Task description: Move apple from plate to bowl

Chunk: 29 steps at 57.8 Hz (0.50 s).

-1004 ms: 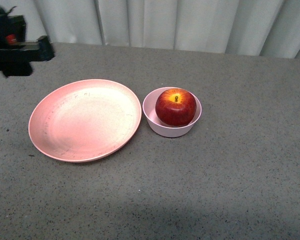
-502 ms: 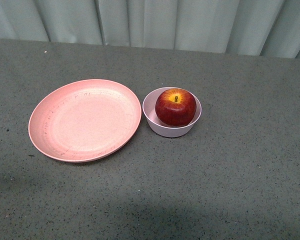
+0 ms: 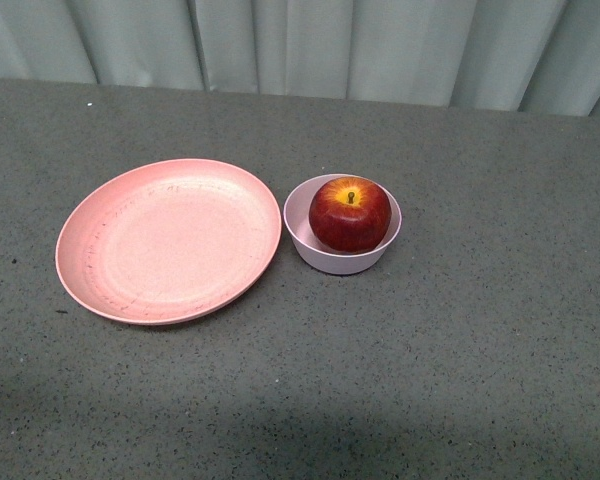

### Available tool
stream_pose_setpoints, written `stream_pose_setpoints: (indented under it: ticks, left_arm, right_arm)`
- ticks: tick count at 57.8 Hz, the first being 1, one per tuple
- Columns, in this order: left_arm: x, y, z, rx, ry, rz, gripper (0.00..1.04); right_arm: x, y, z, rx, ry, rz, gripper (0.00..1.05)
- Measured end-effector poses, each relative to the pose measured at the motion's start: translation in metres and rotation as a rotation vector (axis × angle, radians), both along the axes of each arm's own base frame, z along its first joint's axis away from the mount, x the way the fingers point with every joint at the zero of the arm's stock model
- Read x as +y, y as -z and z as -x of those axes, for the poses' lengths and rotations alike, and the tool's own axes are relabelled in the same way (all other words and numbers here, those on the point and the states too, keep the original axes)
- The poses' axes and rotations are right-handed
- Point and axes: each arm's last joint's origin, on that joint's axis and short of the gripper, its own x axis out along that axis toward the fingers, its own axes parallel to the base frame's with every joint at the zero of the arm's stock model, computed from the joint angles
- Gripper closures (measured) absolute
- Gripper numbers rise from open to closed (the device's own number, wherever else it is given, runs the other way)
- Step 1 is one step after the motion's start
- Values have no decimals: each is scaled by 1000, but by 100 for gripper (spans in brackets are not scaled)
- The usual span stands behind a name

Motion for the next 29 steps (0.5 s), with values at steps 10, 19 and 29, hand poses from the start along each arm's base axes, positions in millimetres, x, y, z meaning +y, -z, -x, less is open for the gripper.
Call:
stream_pose_setpoints:
  ticks: [10,19,29]
  left_arm:
    - [0,-3,7,-9,0,0,101]
    - [0,-4,12,-14,0,0,101]
    - [0,-5,18,-18,0,0,101]
  right_arm:
    - [0,0,0,0,0,0,9]
    - [0,0,0,0,0,0,9]
    - [0,0,0,0,0,0,9]
